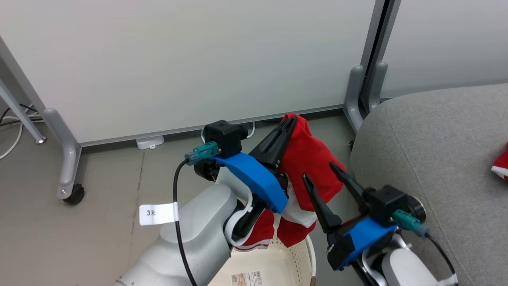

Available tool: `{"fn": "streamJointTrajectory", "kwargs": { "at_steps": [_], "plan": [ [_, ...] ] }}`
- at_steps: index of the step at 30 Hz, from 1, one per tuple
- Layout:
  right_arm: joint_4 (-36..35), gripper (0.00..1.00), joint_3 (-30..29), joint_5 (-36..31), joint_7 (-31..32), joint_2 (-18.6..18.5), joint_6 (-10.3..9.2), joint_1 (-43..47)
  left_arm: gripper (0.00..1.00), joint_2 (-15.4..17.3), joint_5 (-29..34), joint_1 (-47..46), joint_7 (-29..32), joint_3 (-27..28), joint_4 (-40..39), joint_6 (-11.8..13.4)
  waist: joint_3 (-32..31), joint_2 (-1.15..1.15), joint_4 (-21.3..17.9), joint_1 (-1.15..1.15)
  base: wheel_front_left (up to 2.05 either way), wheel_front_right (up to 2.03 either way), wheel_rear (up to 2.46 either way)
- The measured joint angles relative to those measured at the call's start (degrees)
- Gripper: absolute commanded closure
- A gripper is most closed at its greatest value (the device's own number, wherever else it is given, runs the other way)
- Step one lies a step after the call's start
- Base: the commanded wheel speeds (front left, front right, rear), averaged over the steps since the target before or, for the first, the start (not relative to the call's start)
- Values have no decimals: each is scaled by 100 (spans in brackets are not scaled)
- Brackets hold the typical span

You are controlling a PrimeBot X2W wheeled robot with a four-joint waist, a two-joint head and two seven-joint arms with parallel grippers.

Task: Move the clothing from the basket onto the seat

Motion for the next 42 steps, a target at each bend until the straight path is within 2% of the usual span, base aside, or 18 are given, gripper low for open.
{"fn": "streamJointTrajectory", "kwargs": {
  "at_steps": [9, 23, 32, 42],
  "plan": [
    [302, 0, 198, 36, 201, -135, 0, -701, 100, -4, 0, -2, 0, -87, 71, 0, 42, 0, 29, 0, 0, 0, 0],
    [1471, 0, 948, 599, 365, -314, 0, -1446, 100, 21, -81, -133, 0, -447, 80, 0, 123, 0, 82, 0, 0, 0, 0],
    [2286, 0, 1423, 1072, 135, -246, 0, -1706, 100, 93, 25, -369, 0, -858, 76, 0, 145, 0, 83, 0, 0, 0, 0],
    [3107, 0, 1686, 1395, -225, -96, 0, -1840, 100, 82, -51, -597, 0, -1167, 183, 0, 29, 0, 103, 0, 0, 0, 0]
  ]
}}
